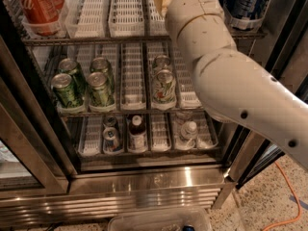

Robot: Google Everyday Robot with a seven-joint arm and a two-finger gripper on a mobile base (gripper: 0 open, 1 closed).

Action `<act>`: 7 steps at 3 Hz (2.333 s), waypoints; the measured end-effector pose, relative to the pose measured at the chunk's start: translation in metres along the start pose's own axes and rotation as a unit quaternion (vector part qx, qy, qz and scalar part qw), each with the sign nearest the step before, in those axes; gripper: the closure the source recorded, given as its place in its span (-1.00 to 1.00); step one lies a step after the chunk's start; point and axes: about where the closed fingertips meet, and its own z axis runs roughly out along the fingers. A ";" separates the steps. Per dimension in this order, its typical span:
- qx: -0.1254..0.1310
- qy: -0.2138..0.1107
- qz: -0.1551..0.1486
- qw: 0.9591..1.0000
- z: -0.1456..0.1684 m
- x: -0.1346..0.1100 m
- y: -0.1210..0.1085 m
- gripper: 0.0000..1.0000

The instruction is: Pick pepsi can from top shelf of fridge

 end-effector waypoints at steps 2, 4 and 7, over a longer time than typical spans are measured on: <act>-0.026 0.017 0.017 0.999 -0.024 -0.011 0.010 1.00; -0.094 0.052 0.045 0.993 -0.053 -0.014 0.023 1.00; -0.220 0.146 0.134 0.955 -0.103 0.043 0.051 1.00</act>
Offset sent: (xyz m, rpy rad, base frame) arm -0.0481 0.0042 -0.0097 0.0079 0.0973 0.1030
